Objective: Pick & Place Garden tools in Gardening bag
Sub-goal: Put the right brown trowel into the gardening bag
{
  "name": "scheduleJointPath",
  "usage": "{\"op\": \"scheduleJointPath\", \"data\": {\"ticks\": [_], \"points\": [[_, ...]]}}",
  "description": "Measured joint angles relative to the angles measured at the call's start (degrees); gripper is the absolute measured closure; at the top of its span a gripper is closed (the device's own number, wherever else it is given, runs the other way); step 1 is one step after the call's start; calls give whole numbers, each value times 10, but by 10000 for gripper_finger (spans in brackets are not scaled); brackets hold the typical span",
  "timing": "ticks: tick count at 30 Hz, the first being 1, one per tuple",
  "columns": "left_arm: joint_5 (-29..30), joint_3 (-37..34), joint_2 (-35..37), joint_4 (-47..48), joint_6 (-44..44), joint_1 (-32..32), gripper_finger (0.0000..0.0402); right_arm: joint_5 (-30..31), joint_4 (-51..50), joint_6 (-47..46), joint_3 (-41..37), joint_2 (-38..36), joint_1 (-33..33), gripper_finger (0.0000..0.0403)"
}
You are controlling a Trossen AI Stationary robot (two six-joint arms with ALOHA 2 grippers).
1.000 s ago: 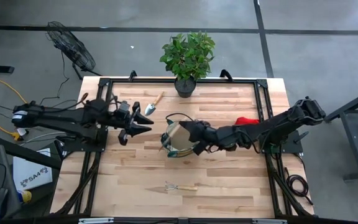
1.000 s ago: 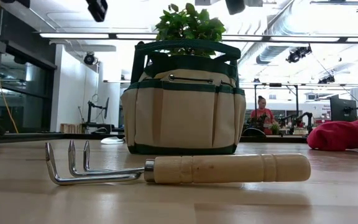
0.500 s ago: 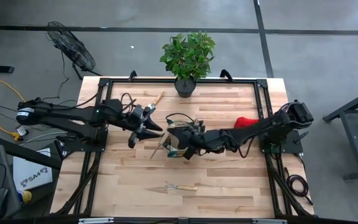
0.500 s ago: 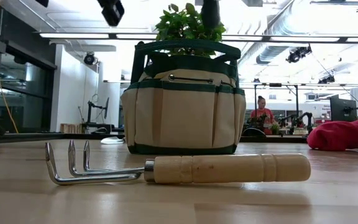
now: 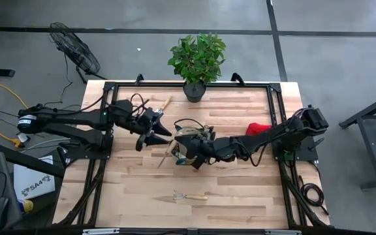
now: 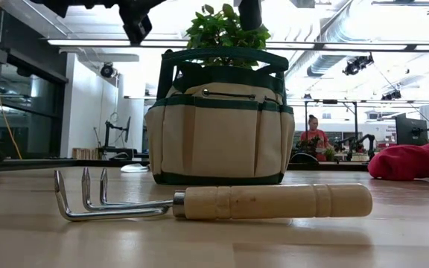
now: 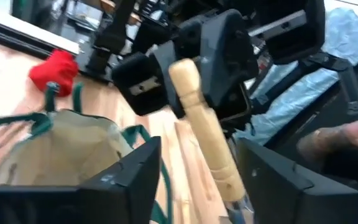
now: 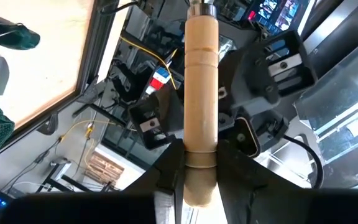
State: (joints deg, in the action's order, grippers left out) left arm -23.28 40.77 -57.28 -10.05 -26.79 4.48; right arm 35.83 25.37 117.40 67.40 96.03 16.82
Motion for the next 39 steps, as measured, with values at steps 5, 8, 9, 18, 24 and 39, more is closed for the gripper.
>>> {"op": "scheduleJointPath", "data": {"ticks": [5,8,9,18,24,39], "points": [[14,0,0,0,-7,0,153,0,1,-1,0,0,0,343],[11,0,-13,-10,-7,0,147,0,1,-2,0,0,-1,343],[5,0,-18,-9,-7,0,147,0,1,-2,0,0,-2,343],[-29,-1,-75,-79,-22,0,146,3,-10,-20,0,0,-11,343],[-28,-1,-76,-74,-19,0,154,6,-17,-32,0,0,-11,343],[-35,-1,-76,-73,-7,0,289,17,-27,-44,0,0,-11,343]]}}
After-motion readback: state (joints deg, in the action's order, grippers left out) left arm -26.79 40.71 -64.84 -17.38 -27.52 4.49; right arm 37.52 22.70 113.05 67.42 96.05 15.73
